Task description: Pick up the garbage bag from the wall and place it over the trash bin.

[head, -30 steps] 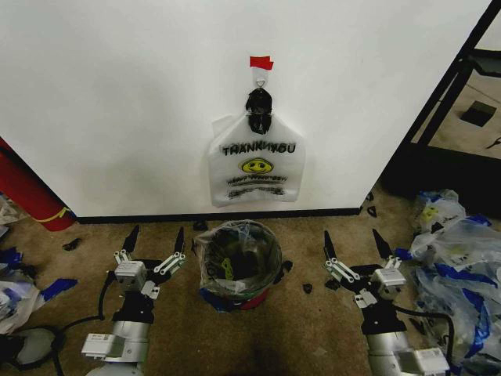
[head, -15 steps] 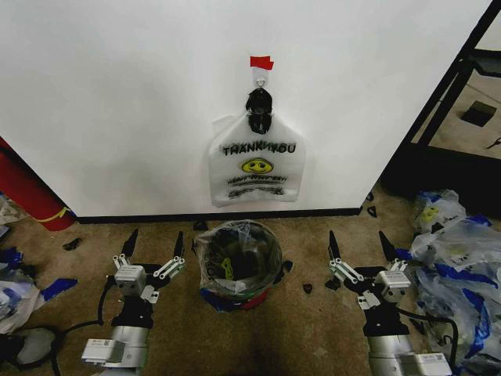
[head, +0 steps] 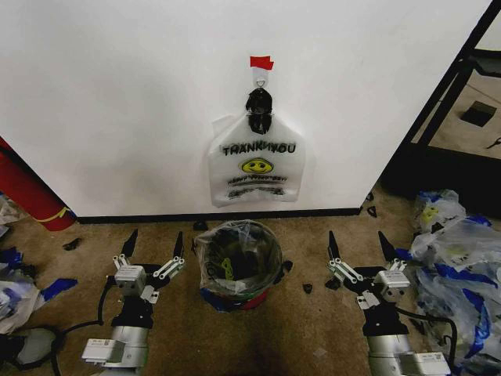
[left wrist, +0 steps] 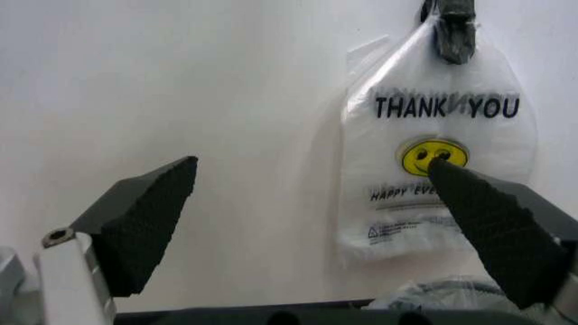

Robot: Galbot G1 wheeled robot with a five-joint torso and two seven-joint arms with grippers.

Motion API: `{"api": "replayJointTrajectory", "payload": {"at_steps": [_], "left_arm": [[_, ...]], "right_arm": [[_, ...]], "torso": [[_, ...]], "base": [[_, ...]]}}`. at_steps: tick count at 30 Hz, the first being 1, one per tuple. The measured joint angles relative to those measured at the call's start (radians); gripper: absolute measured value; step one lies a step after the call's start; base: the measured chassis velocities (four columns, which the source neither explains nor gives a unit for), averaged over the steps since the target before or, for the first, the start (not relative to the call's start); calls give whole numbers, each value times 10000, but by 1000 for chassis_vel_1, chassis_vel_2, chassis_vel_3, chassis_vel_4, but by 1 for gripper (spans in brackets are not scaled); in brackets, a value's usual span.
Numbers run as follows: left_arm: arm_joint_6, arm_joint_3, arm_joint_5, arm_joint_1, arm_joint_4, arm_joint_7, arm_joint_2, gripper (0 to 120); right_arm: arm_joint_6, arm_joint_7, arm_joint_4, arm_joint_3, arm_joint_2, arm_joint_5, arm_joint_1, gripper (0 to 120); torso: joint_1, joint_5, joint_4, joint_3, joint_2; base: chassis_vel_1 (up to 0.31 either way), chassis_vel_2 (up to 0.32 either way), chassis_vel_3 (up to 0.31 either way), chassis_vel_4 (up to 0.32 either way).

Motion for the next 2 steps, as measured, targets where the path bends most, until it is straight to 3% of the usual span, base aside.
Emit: {"api": "replayJointTrajectory", "payload": {"at_steps": [2], "left_arm": [[0, 0, -1, -1, 1, 0, 0, 100]], "right_arm": [[-2, 0, -2, -1, -1, 2, 1, 100]], "torso": [[0, 0, 0, 0, 0]], "base": [[0, 0, 0, 0]]}}
